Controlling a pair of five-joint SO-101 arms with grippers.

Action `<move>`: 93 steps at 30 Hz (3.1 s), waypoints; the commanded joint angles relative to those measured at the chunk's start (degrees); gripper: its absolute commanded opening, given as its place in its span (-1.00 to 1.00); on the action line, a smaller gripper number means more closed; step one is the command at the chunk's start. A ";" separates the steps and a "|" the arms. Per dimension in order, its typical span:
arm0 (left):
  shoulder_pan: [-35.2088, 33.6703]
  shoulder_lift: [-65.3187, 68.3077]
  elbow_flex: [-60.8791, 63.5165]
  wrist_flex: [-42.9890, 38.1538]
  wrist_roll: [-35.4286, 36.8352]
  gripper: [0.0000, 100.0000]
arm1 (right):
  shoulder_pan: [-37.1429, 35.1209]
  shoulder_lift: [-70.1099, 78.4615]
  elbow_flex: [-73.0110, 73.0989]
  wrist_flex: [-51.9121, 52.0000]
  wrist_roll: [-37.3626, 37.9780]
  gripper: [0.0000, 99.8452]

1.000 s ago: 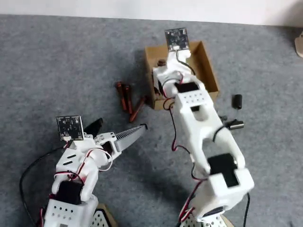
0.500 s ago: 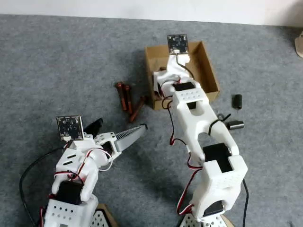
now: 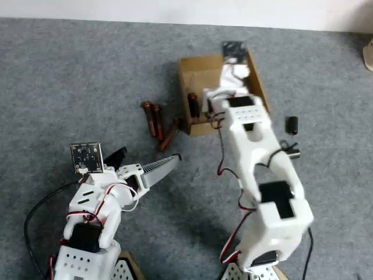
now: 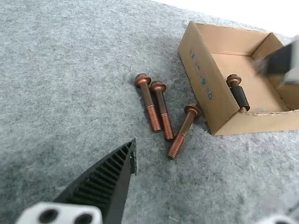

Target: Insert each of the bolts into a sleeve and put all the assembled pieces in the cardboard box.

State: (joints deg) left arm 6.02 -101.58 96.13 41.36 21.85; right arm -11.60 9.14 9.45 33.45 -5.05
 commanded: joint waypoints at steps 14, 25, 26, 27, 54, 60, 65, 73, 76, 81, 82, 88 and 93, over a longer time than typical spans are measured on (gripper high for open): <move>-0.75 -1.01 1.19 0.18 -0.26 0.05 | 14.90 -11.21 1.45 6.29 11.69 -0.61; -0.75 -1.01 1.19 0.26 -0.26 0.05 | 22.99 -9.19 1.63 6.20 17.58 -0.61; -0.75 -1.01 1.19 0.26 -0.26 0.05 | 23.78 -7.87 1.54 6.20 17.58 -0.61; -0.75 -1.01 1.19 0.26 -0.26 0.05 | 24.48 -6.37 1.54 6.20 17.58 -0.61; -0.57 -1.01 1.10 0.26 -0.26 0.05 | 28.97 22.99 -19.38 6.37 17.58 -0.61; -0.48 -1.01 1.10 0.26 -0.26 0.05 | 28.79 22.99 -19.82 11.30 17.23 -0.61; -0.48 -1.01 1.10 0.26 -0.26 0.05 | 28.44 22.90 -19.91 14.90 17.23 -0.61; -0.48 -1.01 1.10 0.26 -0.26 0.05 | 28.26 22.81 -19.91 14.99 17.23 -0.69; -0.48 -1.01 1.10 0.26 -0.26 0.05 | 28.44 22.81 -19.91 14.73 17.23 -0.99; -0.66 -1.01 1.10 0.09 -0.09 0.05 | 28.70 22.81 -19.82 16.22 17.23 -0.99; -0.66 -1.01 1.10 0.00 -0.09 0.05 | 28.70 22.55 -19.91 17.71 17.23 -0.99; -0.40 -1.01 0.57 0.26 -0.18 0.05 | 28.26 12.53 -19.38 24.66 17.05 -0.99; -0.57 -1.01 -0.22 0.35 0.00 0.05 | 28.18 1.98 -15.43 29.23 15.03 -0.99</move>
State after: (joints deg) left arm 6.02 -101.58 96.13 41.36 21.85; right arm 17.32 19.96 -7.16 60.09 11.38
